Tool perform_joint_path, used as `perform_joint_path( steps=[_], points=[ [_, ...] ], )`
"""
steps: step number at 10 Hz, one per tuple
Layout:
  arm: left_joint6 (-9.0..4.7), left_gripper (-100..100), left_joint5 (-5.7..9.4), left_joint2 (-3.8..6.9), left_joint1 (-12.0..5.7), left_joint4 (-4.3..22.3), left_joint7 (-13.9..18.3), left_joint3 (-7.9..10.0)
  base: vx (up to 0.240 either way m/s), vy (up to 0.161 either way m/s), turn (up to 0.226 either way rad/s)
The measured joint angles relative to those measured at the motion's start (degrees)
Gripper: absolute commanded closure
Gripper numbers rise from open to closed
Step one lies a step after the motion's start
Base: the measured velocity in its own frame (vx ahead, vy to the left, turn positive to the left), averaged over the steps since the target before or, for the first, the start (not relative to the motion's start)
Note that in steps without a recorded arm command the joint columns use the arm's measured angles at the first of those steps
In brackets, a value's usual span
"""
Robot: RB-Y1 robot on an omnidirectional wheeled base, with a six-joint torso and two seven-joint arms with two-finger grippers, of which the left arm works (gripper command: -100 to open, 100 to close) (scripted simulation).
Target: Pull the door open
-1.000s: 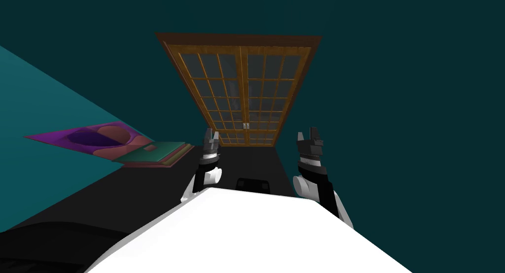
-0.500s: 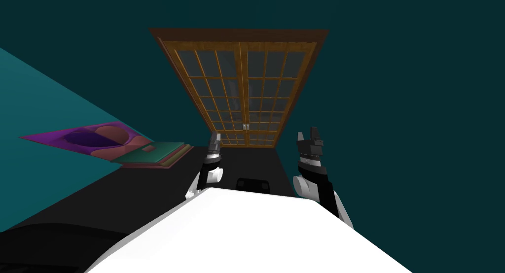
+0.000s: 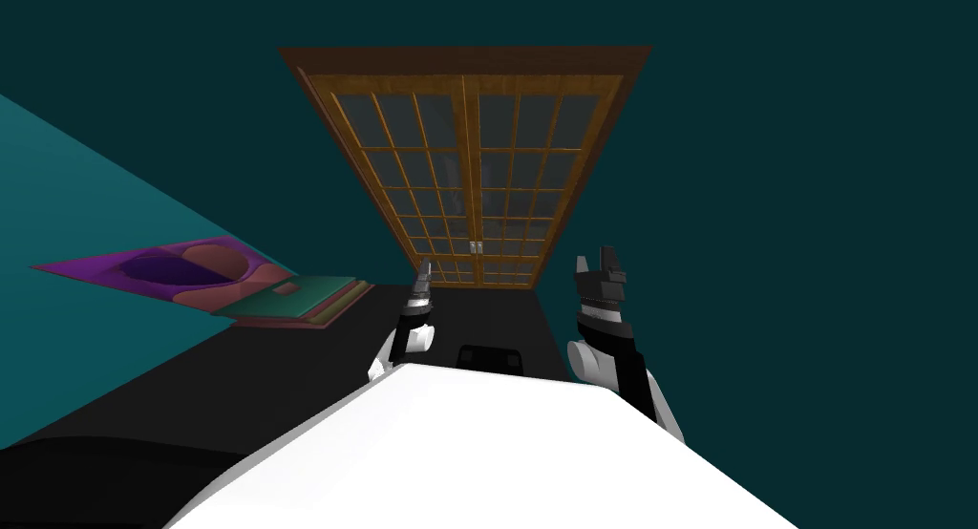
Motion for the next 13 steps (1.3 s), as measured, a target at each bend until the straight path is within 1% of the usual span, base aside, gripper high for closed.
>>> perform_joint_path(
  steps=[2, 3, 4, 5, 6, 7, 8, 10, 11, 12, 13],
  points=[
    [-0.55, -100, -0.53, 0.31, -0.83, 2.82, -2.2, 0.16, 0.105, -0.019, 0.025],
    [-1.07, -100, -0.73, 0.58, -1.06, 4.44, -3.2, 0.31, 0.109, -0.007, 0.029],
    [-1.2, -100, -1.02, 0.68, -1.79, 5.92, -4.35, 0.41, 0.091, -0.018, 0.017],
    [-1.22, -100, -1.33, 0.78, -2.14, 7.11, -5.54, 0.43, 0.094, -0.013, 0.028],
    [-1.53, -100, -1.61, 0.92, -2.61, 8.71, -6.71, 0.52, 0.101, -0.013, 0.035],
    [-1.64, -100, -1.83, 1.2, -2.93, 9.87, -7.78, 0.68, 0.059, -0.011, 0.008],
    [-1.76, -100, -1.97, 1.24, -3.24, 10.69, -8.43, 0.74, 0.049, -0.011, 0.011],
    [-2.42, -100, -2.42, 1.42, -4.11, 13.44, -10.22, 0.88, 0.081, -0.011, 0.029],
    [-2.73, -100, -2.67, 1.58, -4.97, 15.43, -11.37, 1.08, 0.093, -0.019, 0.022],
    [-3.06, -100, -2.8, 2.04, -5.86, 17.42, -12.39, 1.44, 0.109, -0.031, 0.024],
    [-3.16, -100, -3.16, 2.02, -6.24, 18.67, -13.63, 1.42, 0.098, -0.019, 0.035]
  ],
)
